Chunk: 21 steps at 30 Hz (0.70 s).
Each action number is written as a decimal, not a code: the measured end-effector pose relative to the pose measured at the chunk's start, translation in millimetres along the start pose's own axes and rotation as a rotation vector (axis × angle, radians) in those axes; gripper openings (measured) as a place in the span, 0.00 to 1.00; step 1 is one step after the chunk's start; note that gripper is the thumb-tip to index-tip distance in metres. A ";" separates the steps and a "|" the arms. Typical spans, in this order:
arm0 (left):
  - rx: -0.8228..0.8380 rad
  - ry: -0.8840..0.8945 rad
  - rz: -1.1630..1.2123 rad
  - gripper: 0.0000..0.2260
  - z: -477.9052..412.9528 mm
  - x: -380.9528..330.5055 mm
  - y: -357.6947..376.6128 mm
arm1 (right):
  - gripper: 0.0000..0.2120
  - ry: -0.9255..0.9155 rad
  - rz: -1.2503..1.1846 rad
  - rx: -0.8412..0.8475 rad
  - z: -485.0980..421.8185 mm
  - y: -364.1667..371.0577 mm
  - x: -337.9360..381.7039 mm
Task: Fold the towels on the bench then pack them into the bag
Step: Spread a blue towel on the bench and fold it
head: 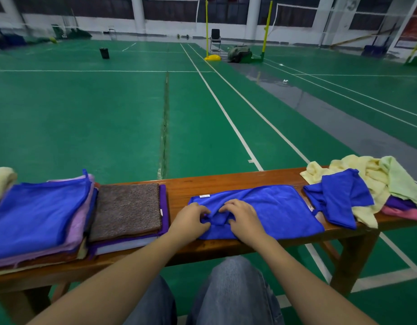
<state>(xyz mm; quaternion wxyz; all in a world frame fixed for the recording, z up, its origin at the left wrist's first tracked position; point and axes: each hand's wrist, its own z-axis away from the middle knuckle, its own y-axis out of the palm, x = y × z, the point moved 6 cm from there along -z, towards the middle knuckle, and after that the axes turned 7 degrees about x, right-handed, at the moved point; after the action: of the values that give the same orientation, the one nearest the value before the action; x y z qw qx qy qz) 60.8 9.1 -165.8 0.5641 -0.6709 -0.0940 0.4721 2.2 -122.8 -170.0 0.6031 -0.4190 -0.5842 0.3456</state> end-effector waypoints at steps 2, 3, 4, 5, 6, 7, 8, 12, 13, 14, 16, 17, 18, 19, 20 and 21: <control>-0.035 -0.028 0.045 0.07 -1.4 -1.7 0.4 | 0.14 0.014 -0.059 -0.069 0.0 0.6 -0.7; -0.052 -0.056 0.110 0.05 -1.8 -2.4 -0.6 | 0.13 0.015 -0.077 -0.093 -0.7 0.8 0.0; -0.062 -0.084 0.187 0.07 -2.3 -2.8 -0.7 | 0.10 0.016 -0.100 -0.118 -1.4 0.3 0.5; -0.065 -0.110 0.253 0.10 -2.7 -2.3 -0.6 | 0.07 0.025 -0.147 -0.149 -2.5 -0.6 -0.8; -0.072 -0.125 0.294 0.12 -2.4 -1.0 -1.1 | 0.05 0.034 -0.221 -0.189 -2.7 -2.8 -2.5; -0.088 -0.134 0.302 0.14 -2.1 0.8 -2.8 | 0.04 0.053 -0.322 -0.223 -2.8 -5.1 -5.6; -0.121 -0.137 0.281 0.14 -2.3 4.0 -6.2 | 0.03 0.075 -0.431 -0.240 -2.4 -7.7 -8.4; -0.158 -0.233 0.107 0.11 -8.7 24.7 -13.7 | 0.12 0.126 -0.667 -0.228 1.9 -20.6 -14.0; -0.142 -0.265 0.071 0.12 -10.1 27.2 -13.3 | 0.13 0.128 -0.688 -0.227 2.9 -23.6 -14.0; -0.134 -0.281 0.047 0.12 -11.4 27.7 -12.8 | 0.13 0.125 -0.705 -0.229 3.8 -26.9 -13.3; -0.142 -0.275 0.031 0.11 -16.5 27.3 -11.5 | 0.12 0.112 -0.740 -0.242 3.7 -31.5 -12.9; -0.150 -0.271 0.036 0.11 -19.3 27.6 -11.5 | 0.11 0.098 -0.752 -0.249 3.1 -33.5 -11.8; -0.158 -0.271 0.049 0.11 -21.1 27.2 -12.5 | 0.11 0.075 -0.763 -0.248 3.0 -35.4 -9.8; -0.163 -0.278 0.074 0.11 -23.2 27.6 -14.6 | 0.11 0.054 -0.771 -0.245 2.0 -36.9 -6.9; -0.165 -0.286 0.124 0.11 -26.2 28.1 -15.9 | 0.11 0.037 -0.772 -0.239 1.1 -38.2 -5.1; -0.176 -0.306 0.200 0.10 -27.8 28.7 -18.7 | 0.11 0.023 -0.768 -0.235 0.1 -39.7 -2.5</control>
<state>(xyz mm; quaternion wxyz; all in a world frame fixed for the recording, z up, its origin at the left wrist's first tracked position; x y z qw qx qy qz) 104.4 15.9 -167.5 0.4328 -0.6441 -0.1525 0.6120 -1.0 -141.3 -135.0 0.6427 -0.2402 -0.7272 0.0212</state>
